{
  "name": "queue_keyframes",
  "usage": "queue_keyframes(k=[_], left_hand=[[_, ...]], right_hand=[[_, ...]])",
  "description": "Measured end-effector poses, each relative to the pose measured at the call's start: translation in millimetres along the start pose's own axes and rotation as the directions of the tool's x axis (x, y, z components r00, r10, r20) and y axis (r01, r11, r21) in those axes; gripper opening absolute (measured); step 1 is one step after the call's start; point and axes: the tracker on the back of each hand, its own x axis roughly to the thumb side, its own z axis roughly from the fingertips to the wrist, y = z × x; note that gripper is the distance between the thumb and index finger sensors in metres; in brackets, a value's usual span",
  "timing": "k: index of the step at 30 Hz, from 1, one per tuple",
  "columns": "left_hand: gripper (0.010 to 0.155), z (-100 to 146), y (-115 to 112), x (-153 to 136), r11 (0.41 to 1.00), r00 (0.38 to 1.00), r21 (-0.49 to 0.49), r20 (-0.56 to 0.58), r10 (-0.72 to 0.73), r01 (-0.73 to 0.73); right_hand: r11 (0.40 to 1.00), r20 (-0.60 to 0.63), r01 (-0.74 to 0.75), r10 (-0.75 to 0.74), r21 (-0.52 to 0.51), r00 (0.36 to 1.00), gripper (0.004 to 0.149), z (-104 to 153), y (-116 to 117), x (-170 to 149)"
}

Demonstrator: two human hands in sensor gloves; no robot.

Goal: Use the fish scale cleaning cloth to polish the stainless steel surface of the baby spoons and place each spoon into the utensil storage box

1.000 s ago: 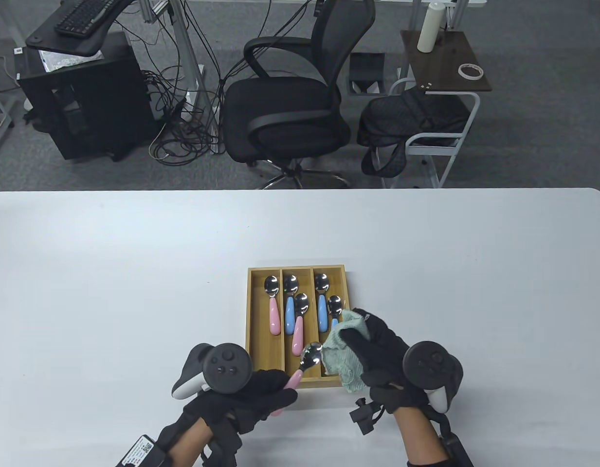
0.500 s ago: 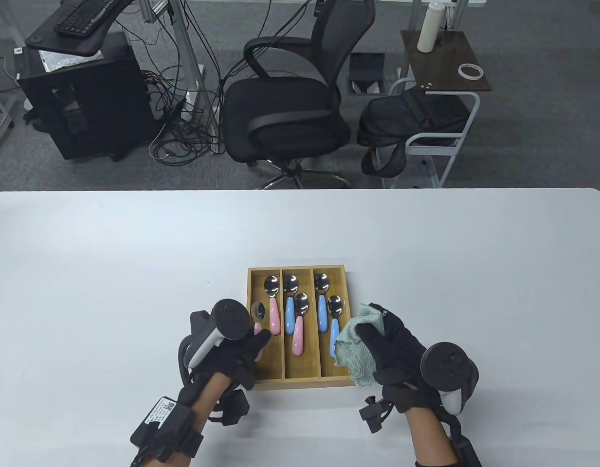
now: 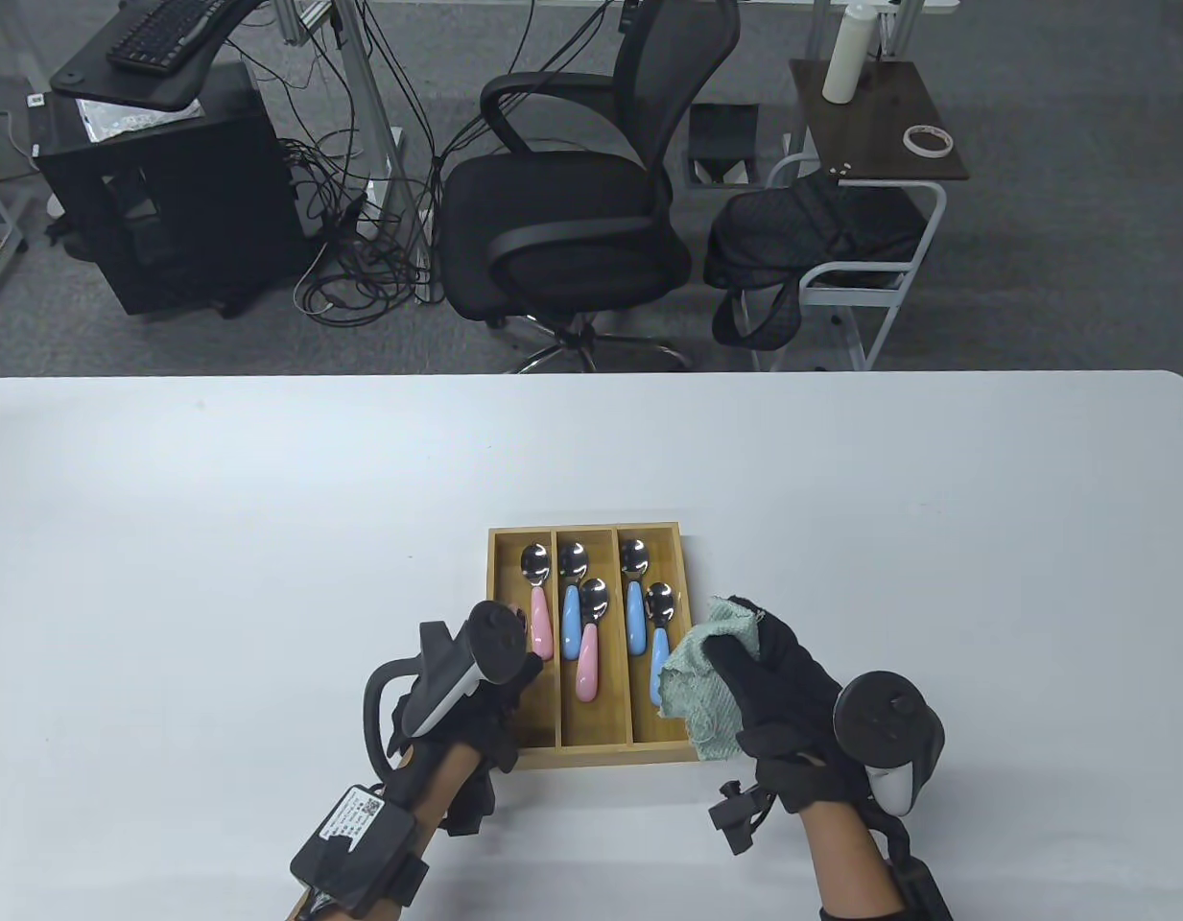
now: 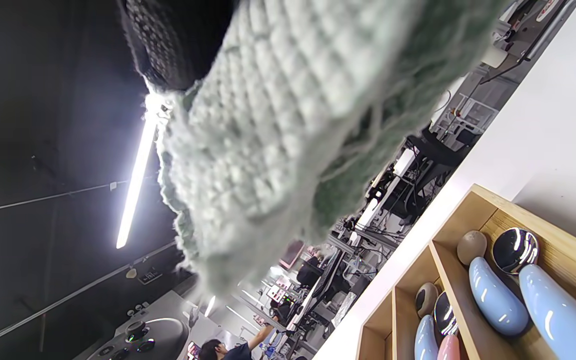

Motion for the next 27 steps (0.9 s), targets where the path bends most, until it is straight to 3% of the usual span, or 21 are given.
queue_keyframes(k=[8, 10, 14, 18, 22, 27], left_hand=[[0.058, 7, 14, -18, 0.995, 0.994, 0.006, 0.017, 0.104, -0.104], [0.057, 12, 22, -28, 0.989, 0.986, -0.005, 0.07, 0.148, -0.148], [0.057, 27, 35, -62, 0.954, 0.954, 0.051, 0.054, 0.294, -0.297], [0.059, 30, 36, -91, 0.924, 0.926, 0.054, 0.035, 0.376, -0.378], [0.059, 26, 29, -112, 0.871, 0.872, 0.048, 0.036, 0.487, -0.489], [0.059, 24, 26, -119, 0.868, 0.868, 0.028, 0.046, 0.494, -0.496]], right_hand=[[1.0, -0.045, 0.003, -0.003, 0.014, 0.999, 0.049, -3, -2, -4], [1.0, -0.073, -0.008, 0.008, -0.003, 0.997, 0.048, -6, -6, -6], [0.995, -0.197, -0.094, 0.085, -0.037, 0.977, 0.048, -25, -23, -14], [0.934, -0.351, -0.356, 0.328, -0.018, 0.877, 0.05, -50, -43, -19], [0.798, -0.437, -0.591, 0.575, 0.114, 0.692, 0.051, -74, -48, -34], [0.663, -0.49, -0.701, 0.718, 0.262, 0.495, 0.057, -89, -38, -64]])
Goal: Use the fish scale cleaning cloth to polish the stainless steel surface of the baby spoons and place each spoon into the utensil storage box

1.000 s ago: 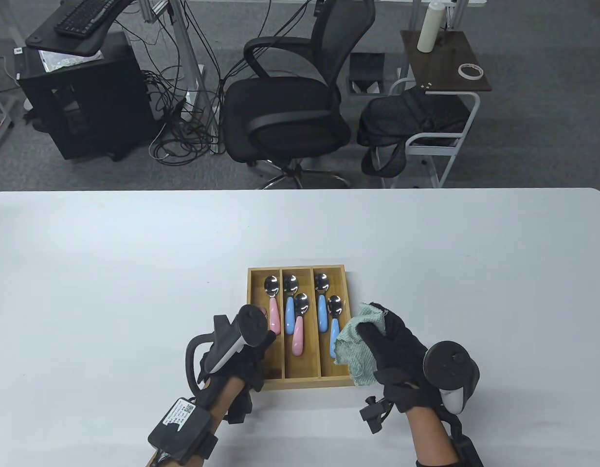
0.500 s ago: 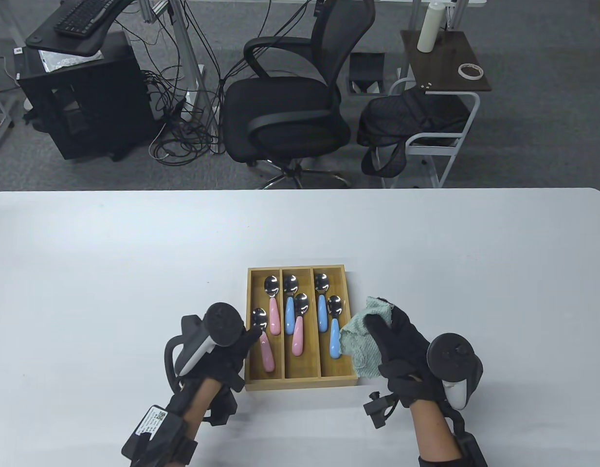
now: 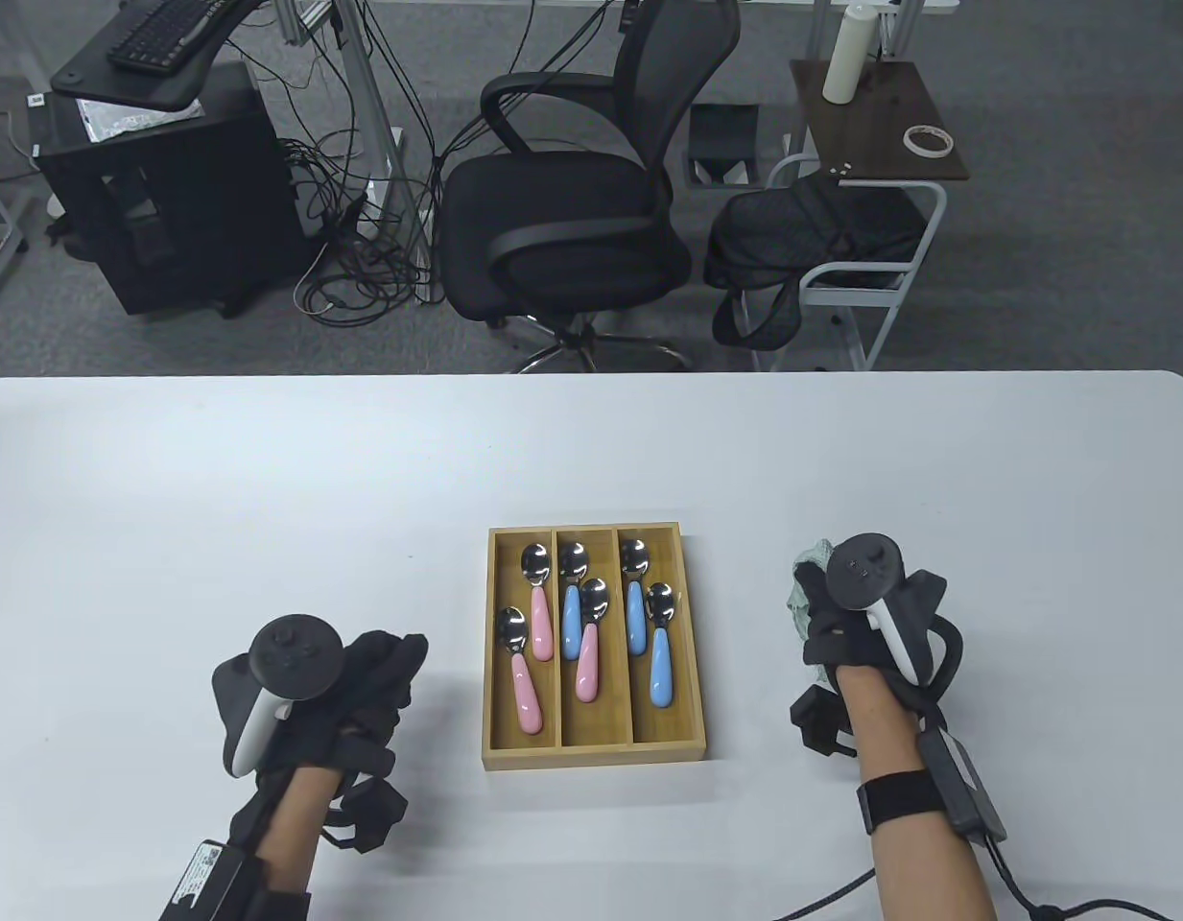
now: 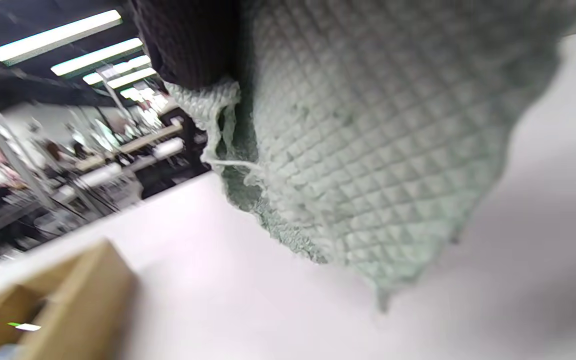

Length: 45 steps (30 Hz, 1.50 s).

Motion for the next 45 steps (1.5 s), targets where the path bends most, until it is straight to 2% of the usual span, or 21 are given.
queue_keyframes(k=[4, 6, 8, 12, 16, 19, 22, 26, 30, 33, 37, 40, 45], left_hand=[[0.059, 0, -1, -3, 1.0, 1.0, -0.011, -0.007, -0.023, 0.023], [0.059, 0, -1, -3, 1.0, 1.0, -0.015, -0.002, -0.009, 0.009], [0.059, 0, -3, -1, 1.0, 1.0, -0.015, 0.004, -0.021, 0.021], [0.059, 3, -4, 0, 0.999, 1.0, -0.021, 0.018, -0.025, 0.026], [0.06, 8, -3, 5, 1.0, 0.994, 0.001, 0.104, 0.016, -0.016], [0.062, 15, -2, 10, 0.998, 0.99, 0.01, 0.123, 0.064, -0.066], [0.064, 20, 0, 13, 0.993, 0.981, 0.026, 0.157, 0.111, -0.116], [0.066, 27, 4, 15, 0.978, 0.962, 0.037, 0.193, 0.195, -0.205], [0.069, 32, 5, 16, 0.971, 0.95, 0.073, 0.238, 0.204, -0.227], [0.071, 30, 0, 17, 0.96, 0.92, 0.048, 0.302, 0.249, -0.276], [0.072, 30, -7, 19, 0.959, 0.915, 0.029, 0.307, 0.261, -0.283], [0.072, 29, -9, 19, 0.967, 0.924, 0.04, 0.306, 0.228, -0.252], [0.072, 29, -11, 18, 0.966, 0.925, 0.025, 0.295, 0.238, -0.256]], right_hand=[[0.992, -0.04, -0.011, 0.016, 0.125, 0.999, 0.069, -9, 20, -6], [0.988, -0.05, 0.001, 0.007, 0.157, 0.999, 0.08, -9, 21, -7], [0.993, -0.06, 0.017, -0.01, 0.114, 0.998, 0.084, -7, 13, -10], [0.993, -0.062, 0.098, -0.094, 0.061, 0.994, 0.081, 0, -10, -13], [0.979, 0.04, 0.203, -0.203, 0.009, 0.978, 0.075, 19, -31, -10], [0.929, 0.182, 0.363, -0.369, 0.066, 0.911, 0.073, 43, -33, -1], [0.885, 0.285, 0.455, -0.464, 0.102, 0.839, 0.072, 66, -24, 7], [0.764, 0.36, 0.586, -0.644, 0.27, 0.675, 0.073, 92, -4, 18], [0.703, 0.396, 0.608, -0.71, 0.368, 0.582, 0.073, 107, 15, 22], [0.69, 0.416, 0.583, -0.724, 0.428, 0.55, 0.075, 111, 23, 18], [0.692, 0.426, 0.561, -0.722, 0.454, 0.546, 0.078, 113, 30, 12], [0.684, 0.419, 0.572, -0.73, 0.453, 0.54, 0.077, 114, 30, 10], [0.704, 0.441, 0.556, -0.71, 0.442, 0.548, 0.076, 117, 29, 11]])
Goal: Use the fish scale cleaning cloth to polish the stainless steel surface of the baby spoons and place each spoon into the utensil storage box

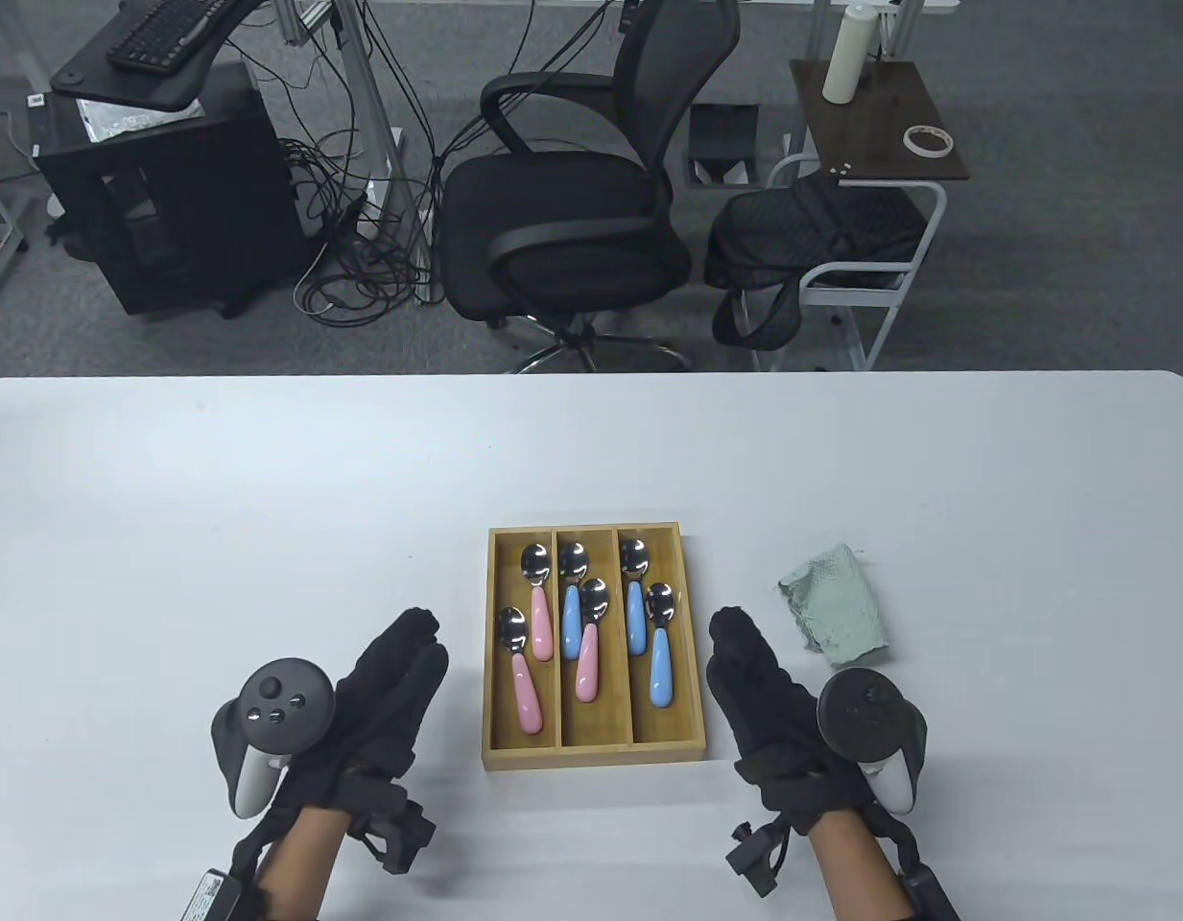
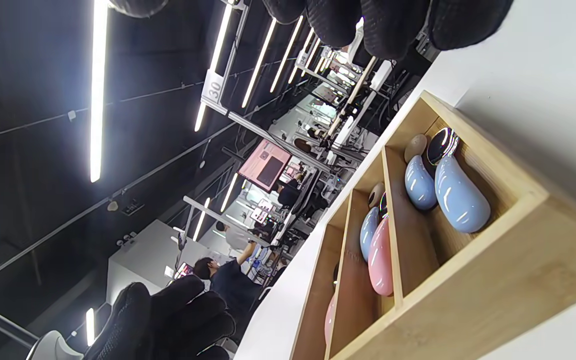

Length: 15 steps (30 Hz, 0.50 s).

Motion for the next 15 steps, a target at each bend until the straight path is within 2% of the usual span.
queue_keyframes(k=[15], left_hand=[[0.07, -3.0, -2.6, -1.3, 0.999, 1.0, -0.03, -0.007, -0.024, 0.024]], right_hand=[[1.0, -0.014, 0.008, -0.008, 0.026, 1.0, 0.076, -2.3, 1.5, -3.3]])
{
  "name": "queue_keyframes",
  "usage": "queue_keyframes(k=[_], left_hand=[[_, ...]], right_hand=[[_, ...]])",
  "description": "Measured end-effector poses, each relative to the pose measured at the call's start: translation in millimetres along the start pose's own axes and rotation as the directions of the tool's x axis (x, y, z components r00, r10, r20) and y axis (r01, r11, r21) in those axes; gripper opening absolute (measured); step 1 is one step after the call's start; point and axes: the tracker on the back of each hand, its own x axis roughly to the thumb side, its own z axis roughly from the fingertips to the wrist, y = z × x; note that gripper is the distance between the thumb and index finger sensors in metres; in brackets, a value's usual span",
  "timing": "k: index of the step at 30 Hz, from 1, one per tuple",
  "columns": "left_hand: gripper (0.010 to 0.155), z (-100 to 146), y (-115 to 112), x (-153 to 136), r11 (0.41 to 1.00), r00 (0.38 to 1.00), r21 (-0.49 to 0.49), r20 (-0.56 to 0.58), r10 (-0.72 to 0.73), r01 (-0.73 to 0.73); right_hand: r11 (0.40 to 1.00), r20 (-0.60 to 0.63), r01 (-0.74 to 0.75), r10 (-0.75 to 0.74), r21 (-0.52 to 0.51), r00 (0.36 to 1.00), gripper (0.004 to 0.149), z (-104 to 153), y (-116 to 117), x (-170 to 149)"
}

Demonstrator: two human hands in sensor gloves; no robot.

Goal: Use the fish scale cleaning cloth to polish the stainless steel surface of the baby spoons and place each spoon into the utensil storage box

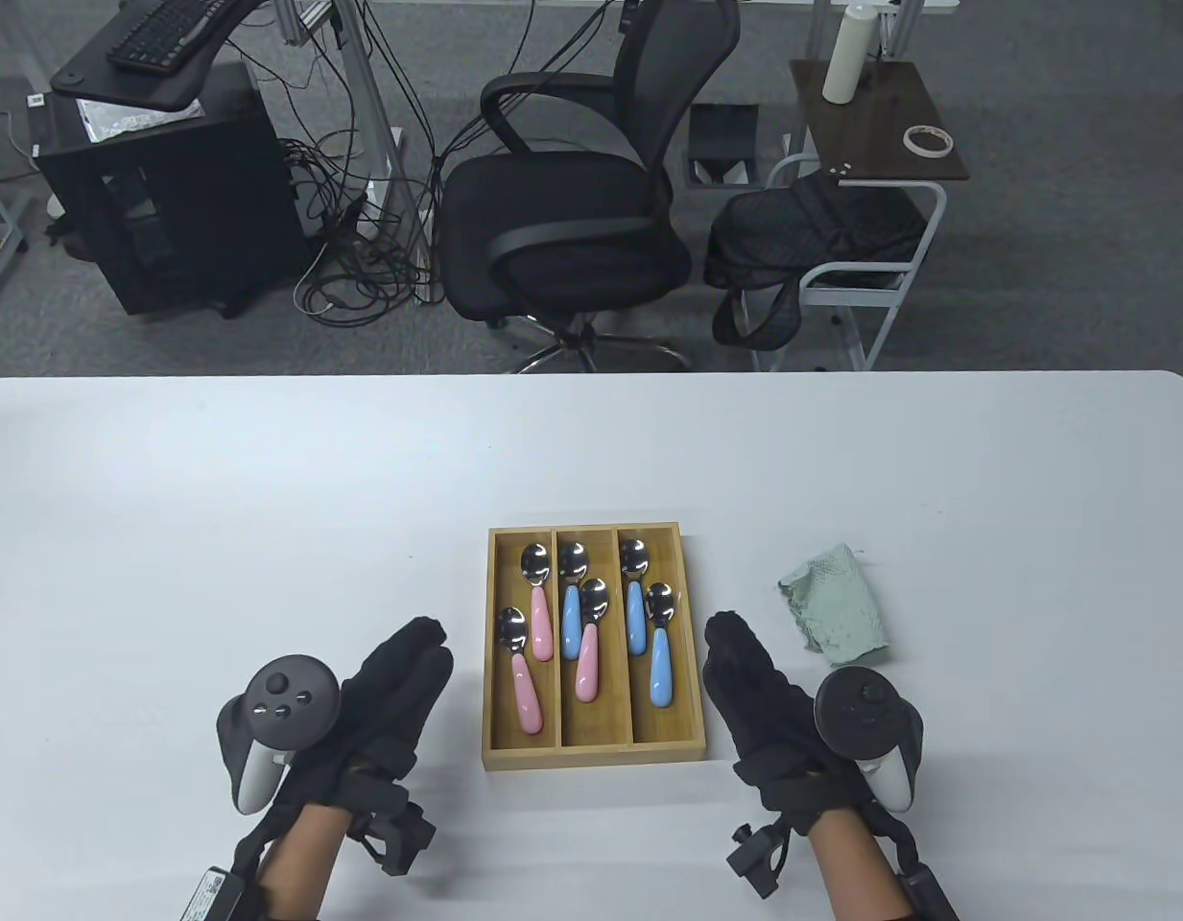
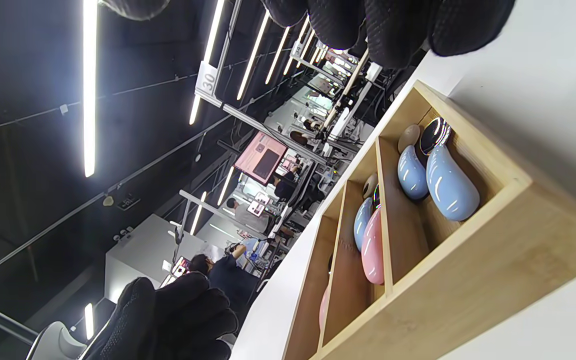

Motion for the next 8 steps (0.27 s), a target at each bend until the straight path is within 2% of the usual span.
queue_keyframes(k=[8], left_hand=[[0.07, -0.9, -3.8, 1.1, 0.999, 1.0, -0.022, -0.002, -0.023, 0.023]], right_hand=[[1.0, 0.0, -0.015, 0.015, -0.005, 1.0, 0.076, 0.0, -1.1, -0.7]])
